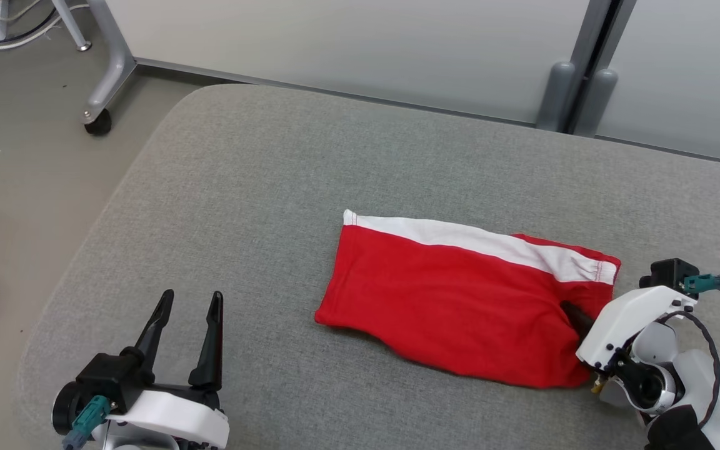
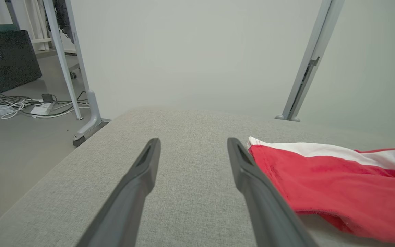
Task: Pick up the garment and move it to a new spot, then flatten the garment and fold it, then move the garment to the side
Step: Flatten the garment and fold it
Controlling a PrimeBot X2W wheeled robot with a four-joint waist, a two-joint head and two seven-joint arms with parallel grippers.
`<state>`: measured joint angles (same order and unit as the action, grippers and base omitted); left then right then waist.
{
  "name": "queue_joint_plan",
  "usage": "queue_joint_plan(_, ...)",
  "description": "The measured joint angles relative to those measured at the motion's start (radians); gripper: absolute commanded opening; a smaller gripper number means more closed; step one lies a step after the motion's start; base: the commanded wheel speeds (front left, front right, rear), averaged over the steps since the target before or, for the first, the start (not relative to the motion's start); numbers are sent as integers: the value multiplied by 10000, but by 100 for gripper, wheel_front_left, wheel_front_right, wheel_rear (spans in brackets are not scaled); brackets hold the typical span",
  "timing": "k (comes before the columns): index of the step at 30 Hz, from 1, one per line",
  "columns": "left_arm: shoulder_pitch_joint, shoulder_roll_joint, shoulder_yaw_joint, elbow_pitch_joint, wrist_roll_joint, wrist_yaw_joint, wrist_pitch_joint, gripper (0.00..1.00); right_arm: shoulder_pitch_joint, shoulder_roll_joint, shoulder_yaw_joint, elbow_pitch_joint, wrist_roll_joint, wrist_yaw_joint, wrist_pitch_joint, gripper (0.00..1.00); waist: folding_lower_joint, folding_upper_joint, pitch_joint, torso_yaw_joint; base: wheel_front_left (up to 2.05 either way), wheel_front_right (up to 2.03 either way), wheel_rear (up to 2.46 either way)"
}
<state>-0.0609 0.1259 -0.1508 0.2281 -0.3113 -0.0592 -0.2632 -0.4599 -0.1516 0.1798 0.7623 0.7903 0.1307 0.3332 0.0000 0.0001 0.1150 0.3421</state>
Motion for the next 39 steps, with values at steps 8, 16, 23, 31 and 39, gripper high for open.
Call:
queue_joint_plan(8, 156, -92, 59, 128, 0, -59, 0, 100, 567, -934, 504, -938, 351, 0, 251, 0, 0, 0, -328, -831, 0, 0, 0)
queue_joint_plan(16, 239, -194, 203, 111, 4, -96, 0, 100, 1150, -2163, 270, -2238, 535, 0, 968, 0, 0, 0, -688, -1848, 0, 0, 0)
queue_joint_plan(23, 235, -284, 148, 272, 25, -226, 0, 100, 1382, -1691, 86, -3168, 880, -2, 1425, 0, 0, 0, -821, -1943, 0, 0, 0)
queue_joint_plan(31, 157, -311, 146, 353, 59, -293, 0, 100, 1243, -834, 236, -3845, 1296, -2, 1818, 0, 0, 0, -741, -1384, 0, 0, 0)
queue_joint_plan(39, -44, -445, -23, 483, 130, -408, 0, 100, 882, -113, 213, -3221, 1143, -2, 1680, 0, 0, 0, -376, -461, 0, 0, 0)
